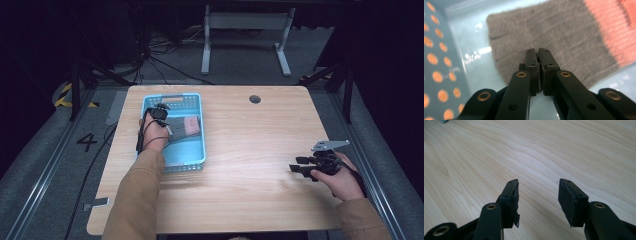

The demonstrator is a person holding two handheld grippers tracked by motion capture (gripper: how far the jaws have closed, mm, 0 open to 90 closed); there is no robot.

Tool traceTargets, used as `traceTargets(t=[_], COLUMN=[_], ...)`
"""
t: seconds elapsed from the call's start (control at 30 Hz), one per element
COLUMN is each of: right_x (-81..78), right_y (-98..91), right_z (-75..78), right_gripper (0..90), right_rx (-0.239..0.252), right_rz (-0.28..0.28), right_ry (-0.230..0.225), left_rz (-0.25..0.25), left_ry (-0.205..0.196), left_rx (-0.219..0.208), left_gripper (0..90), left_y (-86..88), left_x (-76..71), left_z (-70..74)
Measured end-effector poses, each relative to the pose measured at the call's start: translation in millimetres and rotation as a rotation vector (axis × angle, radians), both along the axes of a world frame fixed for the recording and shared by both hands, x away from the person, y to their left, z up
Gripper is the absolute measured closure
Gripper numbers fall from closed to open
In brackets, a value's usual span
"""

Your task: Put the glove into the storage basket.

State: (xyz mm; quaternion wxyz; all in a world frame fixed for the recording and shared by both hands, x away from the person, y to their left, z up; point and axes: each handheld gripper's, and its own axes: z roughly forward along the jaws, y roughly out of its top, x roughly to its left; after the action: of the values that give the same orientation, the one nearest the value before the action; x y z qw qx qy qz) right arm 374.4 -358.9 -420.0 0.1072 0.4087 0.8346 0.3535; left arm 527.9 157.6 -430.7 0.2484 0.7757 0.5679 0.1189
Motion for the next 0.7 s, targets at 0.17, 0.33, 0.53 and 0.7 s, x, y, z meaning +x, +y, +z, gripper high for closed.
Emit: traceTargets(t=[0.17, 0.33, 0.53, 0.7], right_x=[1.2, 3.0, 8.1, 13.2], right_y=[3.3, 6.3, 8.9, 11.9], right_z=[1.8, 3.2, 3.0, 2.0], right_gripper=[51.8, 51.8, 51.8, 51.8], right_rx=[0.002, -0.003, -0.006, -0.003], right_rz=[0.006, 0.020, 0.032, 0.061], right_ry=[-0.009, -0.012, -0.012, -0.009], left_rz=[-0.027, -0.063, -0.130, -0.218], left_ry=[-0.011, -0.067, -0.116, -0.140], left_rx=[-0.058, -0.084, -0.122, -0.127], left_gripper=[79.7, 74.3, 71.0, 67.3], left_y=[-2.5, -6.4, -11.3, -20.4], left_x=[-7.7, -23.8, -51.3, -78.6], left_z=[7.5, 24.4, 46.9, 60.1])
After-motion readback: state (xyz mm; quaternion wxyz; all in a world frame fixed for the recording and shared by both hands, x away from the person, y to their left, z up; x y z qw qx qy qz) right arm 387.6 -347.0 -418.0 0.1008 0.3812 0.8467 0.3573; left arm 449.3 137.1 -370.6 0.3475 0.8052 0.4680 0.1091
